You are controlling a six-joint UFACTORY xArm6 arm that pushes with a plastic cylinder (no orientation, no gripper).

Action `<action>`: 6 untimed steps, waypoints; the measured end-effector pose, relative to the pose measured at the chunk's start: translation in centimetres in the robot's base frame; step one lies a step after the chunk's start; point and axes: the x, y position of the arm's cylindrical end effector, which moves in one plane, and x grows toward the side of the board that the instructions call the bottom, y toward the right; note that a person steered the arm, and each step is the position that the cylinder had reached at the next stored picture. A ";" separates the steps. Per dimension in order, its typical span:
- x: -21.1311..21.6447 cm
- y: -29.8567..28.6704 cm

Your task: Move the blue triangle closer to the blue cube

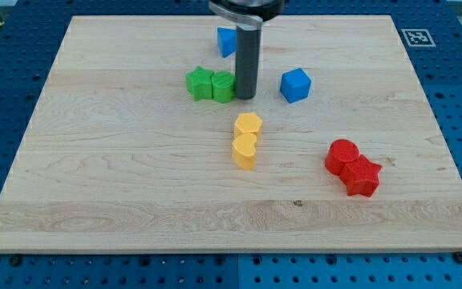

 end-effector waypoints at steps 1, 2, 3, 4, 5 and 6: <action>-0.7 -2.8; -1.3 -4.8; -1.5 -4.1; -4.9 -4.7; -9.5 -6.8; -13.2 -7.9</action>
